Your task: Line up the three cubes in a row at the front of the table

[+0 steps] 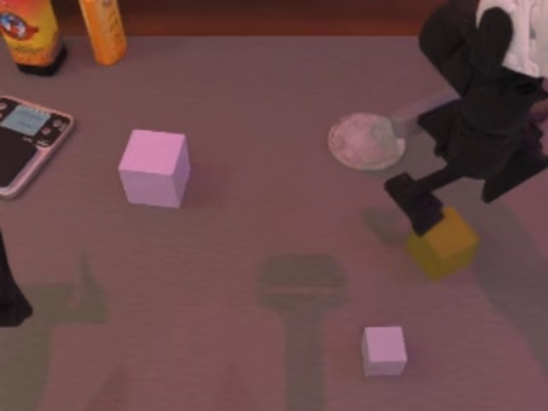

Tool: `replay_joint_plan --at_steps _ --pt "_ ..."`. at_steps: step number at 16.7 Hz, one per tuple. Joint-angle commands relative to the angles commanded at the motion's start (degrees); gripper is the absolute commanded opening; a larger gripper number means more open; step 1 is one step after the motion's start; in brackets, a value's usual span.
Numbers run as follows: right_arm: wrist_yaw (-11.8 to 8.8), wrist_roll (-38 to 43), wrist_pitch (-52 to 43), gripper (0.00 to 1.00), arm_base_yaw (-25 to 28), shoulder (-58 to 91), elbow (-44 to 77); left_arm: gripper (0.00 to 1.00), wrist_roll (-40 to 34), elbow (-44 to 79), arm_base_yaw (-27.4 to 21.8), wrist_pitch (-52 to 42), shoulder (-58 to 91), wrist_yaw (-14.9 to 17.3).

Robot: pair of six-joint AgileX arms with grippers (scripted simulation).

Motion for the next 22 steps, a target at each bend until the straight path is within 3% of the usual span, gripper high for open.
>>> replay_joint_plan --at_steps 4,11,16,22 --pt "0.01 -0.05 2.26 1.0 -0.1 1.01 -1.43 1.0 0.0 0.0 0.0 0.0 0.0 0.0" --pt "0.05 0.18 17.17 1.0 0.08 6.71 -10.27 1.0 0.0 0.0 0.0 0.0 0.0 0.0" --pt "0.06 0.2 18.07 1.0 0.1 7.16 -10.91 1.0 0.0 0.0 0.0 0.0 0.0 0.0" --pt "0.06 0.2 18.07 0.55 0.1 7.16 -10.91 1.0 0.0 0.0 0.0 0.0 0.0 0.0"
